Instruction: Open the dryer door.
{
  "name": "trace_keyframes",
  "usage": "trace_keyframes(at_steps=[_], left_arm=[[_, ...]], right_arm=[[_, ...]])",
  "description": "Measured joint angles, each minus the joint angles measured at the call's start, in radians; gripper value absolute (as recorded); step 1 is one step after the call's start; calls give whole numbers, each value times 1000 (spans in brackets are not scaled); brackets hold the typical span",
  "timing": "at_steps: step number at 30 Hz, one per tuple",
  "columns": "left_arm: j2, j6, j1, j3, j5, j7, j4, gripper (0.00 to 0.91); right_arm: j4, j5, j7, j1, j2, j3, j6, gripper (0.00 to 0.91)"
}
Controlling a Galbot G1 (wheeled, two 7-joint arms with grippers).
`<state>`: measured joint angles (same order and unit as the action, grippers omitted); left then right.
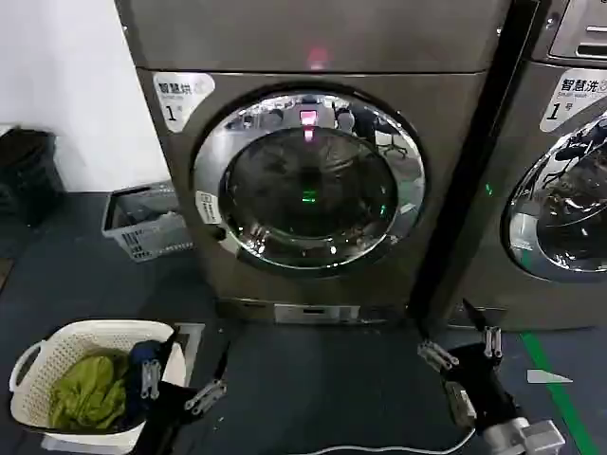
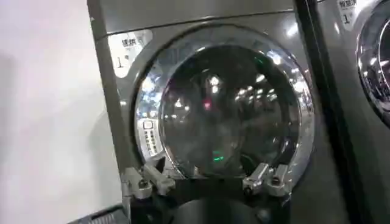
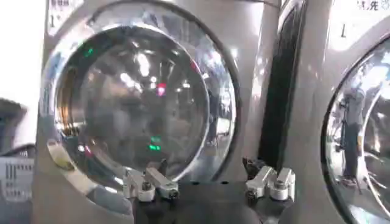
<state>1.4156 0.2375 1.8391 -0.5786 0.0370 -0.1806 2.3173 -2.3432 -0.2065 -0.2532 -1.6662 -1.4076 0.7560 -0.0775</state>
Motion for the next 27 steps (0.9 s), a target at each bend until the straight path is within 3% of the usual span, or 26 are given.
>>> trace_keyframes(at_steps=[5, 15, 27], left_arm=[[-6, 1, 18, -8, 1, -10, 24, 907], [15, 4, 38, -17, 40, -15, 69, 907], [46, 7, 68, -25, 67, -16, 110, 907]], right_arm=[[110, -94, -33, 105, 101, -47, 40, 907], [283, -253, -96, 401, 332, -215, 28, 907], [470, -386, -126, 742, 447, -469, 54, 907]])
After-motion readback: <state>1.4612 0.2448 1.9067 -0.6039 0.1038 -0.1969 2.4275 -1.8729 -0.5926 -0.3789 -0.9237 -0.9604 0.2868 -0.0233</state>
